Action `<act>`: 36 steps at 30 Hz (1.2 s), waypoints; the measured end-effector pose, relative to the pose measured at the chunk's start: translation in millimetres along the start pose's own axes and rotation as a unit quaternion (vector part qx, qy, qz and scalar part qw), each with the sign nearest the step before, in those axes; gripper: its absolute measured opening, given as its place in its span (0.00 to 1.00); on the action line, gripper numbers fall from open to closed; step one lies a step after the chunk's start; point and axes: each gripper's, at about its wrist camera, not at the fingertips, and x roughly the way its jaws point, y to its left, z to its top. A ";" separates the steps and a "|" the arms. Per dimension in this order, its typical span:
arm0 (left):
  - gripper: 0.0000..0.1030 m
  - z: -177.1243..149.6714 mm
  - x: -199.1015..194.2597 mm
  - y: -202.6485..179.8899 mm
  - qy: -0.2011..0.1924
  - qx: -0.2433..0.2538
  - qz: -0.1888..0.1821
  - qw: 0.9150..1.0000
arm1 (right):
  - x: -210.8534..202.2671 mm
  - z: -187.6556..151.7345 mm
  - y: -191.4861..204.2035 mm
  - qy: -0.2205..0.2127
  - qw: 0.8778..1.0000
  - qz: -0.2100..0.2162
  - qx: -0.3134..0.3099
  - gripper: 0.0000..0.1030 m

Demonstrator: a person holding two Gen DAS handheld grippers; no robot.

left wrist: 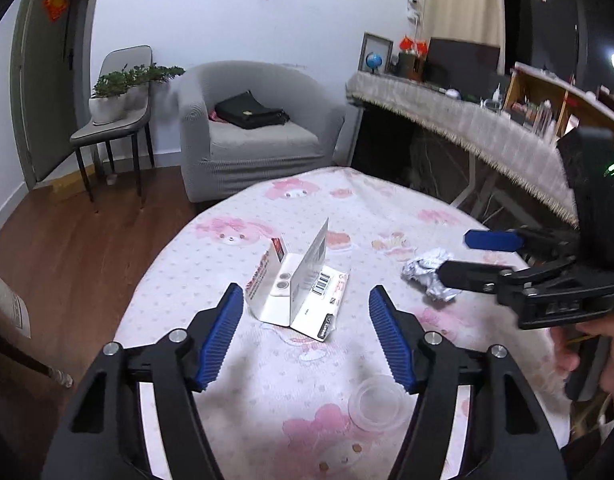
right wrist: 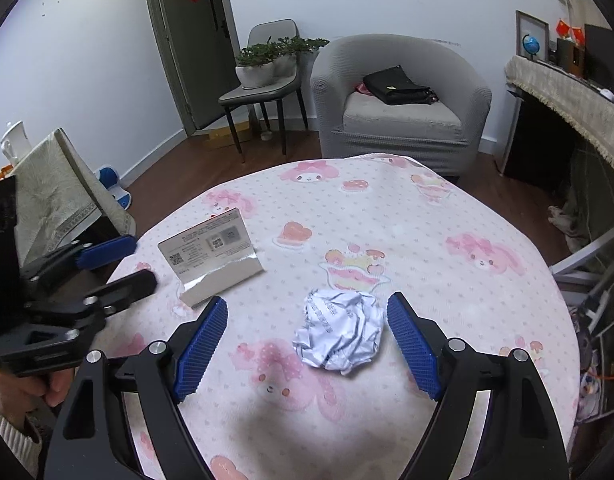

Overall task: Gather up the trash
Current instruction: 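Grasp the white barcode box with the left gripper while the right grasps the other foil ball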

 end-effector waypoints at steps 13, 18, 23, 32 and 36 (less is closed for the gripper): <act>0.41 6.6 37.6 -0.7 0.047 0.003 0.003 0.999 | -4.2 -7.7 -15.5 0.002 1.000 0.001 0.001 0.81; 0.26 7.3 48.0 3.7 0.067 -0.018 -0.011 0.998 | -2.4 -11.2 -30.6 0.010 1.000 -0.010 0.016 0.81; 0.08 6.0 50.4 10.4 0.073 -0.038 -0.036 0.996 | 8.0 -13.5 -32.1 0.029 0.999 -0.016 0.012 0.81; 0.08 0.7 49.3 2.5 0.086 -0.024 -0.024 0.996 | 23.0 -13.8 -20.2 0.052 0.998 -0.027 -0.005 0.81; 0.01 -1.6 43.0 4.8 0.079 -0.026 -0.022 0.996 | 29.9 -11.6 -16.4 0.056 0.998 -0.031 -0.003 0.81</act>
